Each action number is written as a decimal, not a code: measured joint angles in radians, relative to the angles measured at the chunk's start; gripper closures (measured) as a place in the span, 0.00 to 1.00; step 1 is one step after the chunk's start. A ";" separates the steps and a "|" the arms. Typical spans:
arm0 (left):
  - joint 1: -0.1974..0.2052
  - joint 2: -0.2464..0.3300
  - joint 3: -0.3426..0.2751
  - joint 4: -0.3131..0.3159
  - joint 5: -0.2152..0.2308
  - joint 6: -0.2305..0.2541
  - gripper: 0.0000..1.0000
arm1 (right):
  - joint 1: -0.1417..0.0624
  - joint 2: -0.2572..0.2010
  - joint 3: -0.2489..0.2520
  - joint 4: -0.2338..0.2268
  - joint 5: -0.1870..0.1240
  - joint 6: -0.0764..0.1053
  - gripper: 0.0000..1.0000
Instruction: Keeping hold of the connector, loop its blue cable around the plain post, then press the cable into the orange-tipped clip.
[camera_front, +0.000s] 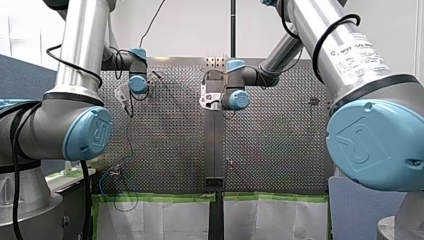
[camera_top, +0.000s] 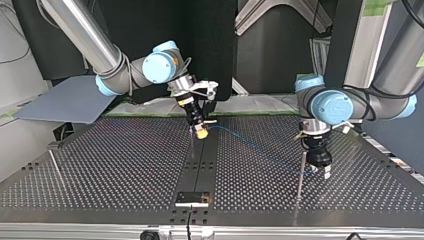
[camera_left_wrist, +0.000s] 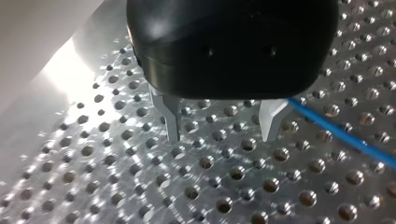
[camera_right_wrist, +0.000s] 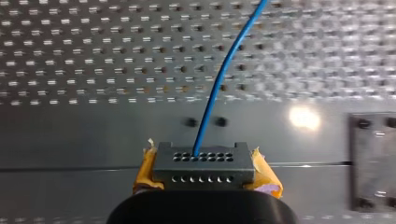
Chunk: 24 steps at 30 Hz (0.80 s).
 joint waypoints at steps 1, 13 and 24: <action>0.000 -0.003 0.000 0.003 0.008 -0.003 0.00 | 0.001 0.007 0.000 0.001 0.003 -0.001 1.00; -0.004 -0.036 0.000 0.002 0.012 -0.009 0.00 | 0.016 0.111 0.009 -0.009 0.068 -0.029 1.00; -0.005 -0.036 0.000 -0.001 -0.003 -0.012 0.00 | 0.054 0.208 0.010 -0.048 0.120 -0.047 1.00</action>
